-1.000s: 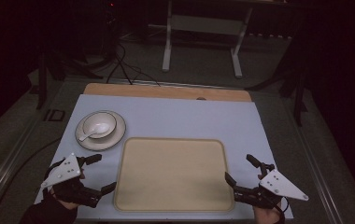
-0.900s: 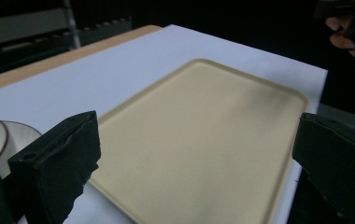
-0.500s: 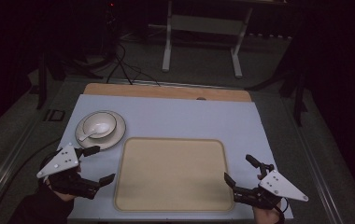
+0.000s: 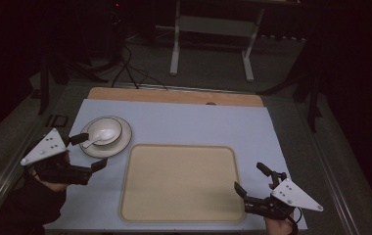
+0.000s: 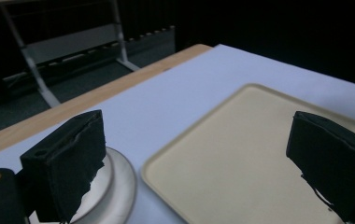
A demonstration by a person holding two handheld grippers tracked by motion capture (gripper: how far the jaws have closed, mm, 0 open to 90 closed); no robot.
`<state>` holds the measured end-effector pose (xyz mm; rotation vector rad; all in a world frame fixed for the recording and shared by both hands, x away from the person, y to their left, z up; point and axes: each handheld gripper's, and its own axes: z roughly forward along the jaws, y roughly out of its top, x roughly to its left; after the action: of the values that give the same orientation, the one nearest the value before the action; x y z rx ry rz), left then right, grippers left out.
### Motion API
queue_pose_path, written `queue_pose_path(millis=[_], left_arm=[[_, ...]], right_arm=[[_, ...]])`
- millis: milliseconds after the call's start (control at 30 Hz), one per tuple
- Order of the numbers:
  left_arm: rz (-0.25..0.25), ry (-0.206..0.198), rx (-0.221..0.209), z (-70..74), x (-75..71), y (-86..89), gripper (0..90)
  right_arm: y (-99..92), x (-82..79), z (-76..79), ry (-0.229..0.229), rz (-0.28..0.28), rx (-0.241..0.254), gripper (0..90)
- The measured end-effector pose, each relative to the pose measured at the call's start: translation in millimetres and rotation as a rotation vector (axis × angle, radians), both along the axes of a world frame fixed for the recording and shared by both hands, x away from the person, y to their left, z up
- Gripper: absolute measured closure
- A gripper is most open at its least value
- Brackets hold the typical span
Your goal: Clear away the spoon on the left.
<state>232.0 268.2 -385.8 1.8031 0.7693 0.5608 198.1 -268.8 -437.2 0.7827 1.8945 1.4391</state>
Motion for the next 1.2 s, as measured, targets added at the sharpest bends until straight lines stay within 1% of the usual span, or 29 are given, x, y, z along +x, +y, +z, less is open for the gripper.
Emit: queue_pose_path(millis=[67,133,233,300,333,500,733,767,833,867,900,967,1000,1033,1067,1100,1133,1200], left_arm=[[0.015,0.003,-0.008,1.4,3.3,4.4,5.3],[0.042,0.002,-0.008,1.8,7.1,9.5,5.3],[0.078,0.014,-0.005,-0.6,13.6,15.1,5.3],[0.078,0.014,-0.005,-0.6,13.6,15.1,5.3],[0.114,0.036,-0.01,-5.5,20.9,21.3,6.2],[0.169,0.055,-0.025,-11.1,30.7,30.6,6.2],[0.221,0.102,-0.058,-17.8,46.0,43.5,6.3],[0.221,0.102,-0.058,-17.8,46.0,43.5,6.3],[0.246,0.131,-0.075,-21.4,52.5,48.1,6.3],[0.262,0.145,-0.075,-23.1,54.8,49.4,6.3],[0.268,0.167,-0.072,-25.0,57.3,50.8,6.3],[0.305,0.202,-0.07,-29.4,61.8,53.3,6.3],[0.308,0.229,-0.083,-31.6,64.2,55.4,6.3],[0.325,0.248,-0.092,-33.8,66.0,56.8,6.3],[0.338,0.265,-0.089,-35.6,67.6,57.7,6.3],[0.338,0.287,-0.1,-37.4,69.1,58.7,6.2],[0.35,0.296,-0.103,-38.9,70.0,59.6,6.2],[0.349,0.329,-0.11,-41.6,71.8,61.0,6.2]], right_arm=[[0.1,0.0,0.0,0.0,0.001,0.002,10.8],[0.4,0.4,-0.3,0.0,0.002,0.002,10.8],[0.2,0.4,-0.3,0.0,0.005,0.004,10.8],[0.2,0.4,-0.3,-0.002,0.005,0.004,10.8],[0.3,0.5,-0.4,0.0,0.005,0.005,10.8],[1.1,0.4,-0.7,0.001,0.009,0.003,10.8],[1.2,0.7,-1.0,0.004,0.01,0.004,10.8],[1.2,0.7,-1.1,0.004,0.011,0.003,10.8],[1.3,0.6,-1.1,0.004,0.01,0.002,10.8],[1.4,0.5,-1.1,0.004,0.011,0.001,10.8],[1.4,0.5,-1.1,0.005,0.011,0.001,10.8],[1.2,0.3,-1.1,0.004,0.011,0.003,10.8],[1.1,0.3,-1.1,0.005,0.011,0.003,10.8],[1.1,0.3,-1.2,0.005,0.011,0.005,10.8],[1.0,0.5,-1.2,0.006,0.012,0.004,10.8],[1.0,0.7,-1.3,0.006,0.013,0.003,10.8],[1.2,0.8,-1.5,0.007,0.014,0.003,10.8],[1.5,0.8,-1.6,0.009,0.015,0.001,10.8]])
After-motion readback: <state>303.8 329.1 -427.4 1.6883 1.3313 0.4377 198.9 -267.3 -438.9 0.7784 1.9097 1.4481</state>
